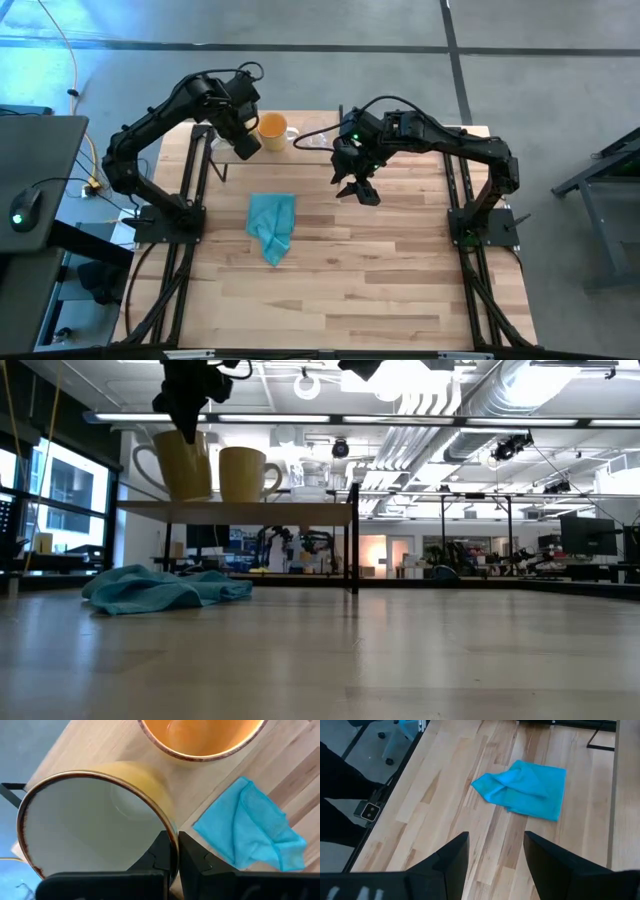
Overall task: Stack small to large cups/mugs on shelf
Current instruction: Put the white mug on the shelf
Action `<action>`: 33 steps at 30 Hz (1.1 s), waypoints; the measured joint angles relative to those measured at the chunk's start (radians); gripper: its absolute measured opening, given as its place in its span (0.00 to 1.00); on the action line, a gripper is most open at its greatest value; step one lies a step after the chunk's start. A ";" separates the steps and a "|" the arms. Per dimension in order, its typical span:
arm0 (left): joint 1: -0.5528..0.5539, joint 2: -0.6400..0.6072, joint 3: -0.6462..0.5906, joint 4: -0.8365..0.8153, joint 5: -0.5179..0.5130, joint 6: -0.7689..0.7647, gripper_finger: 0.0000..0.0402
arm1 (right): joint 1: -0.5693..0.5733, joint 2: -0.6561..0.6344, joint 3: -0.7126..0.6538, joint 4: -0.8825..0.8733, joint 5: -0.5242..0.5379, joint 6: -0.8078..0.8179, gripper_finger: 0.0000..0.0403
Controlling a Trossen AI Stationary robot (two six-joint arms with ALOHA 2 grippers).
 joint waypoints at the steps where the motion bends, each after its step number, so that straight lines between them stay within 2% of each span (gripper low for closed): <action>1: 0.008 0.000 0.000 0.000 0.011 0.000 0.00 | 0.000 0.000 0.000 0.001 0.000 -0.001 0.45; 24: 0.026 0.039 0.009 0.000 0.016 0.030 0.00 | 0.000 0.001 0.000 0.005 -0.001 -0.008 0.45; 33: 0.027 0.051 0.128 -0.001 -0.002 0.035 0.05 | 0.000 0.001 0.000 0.015 -0.009 -0.020 0.45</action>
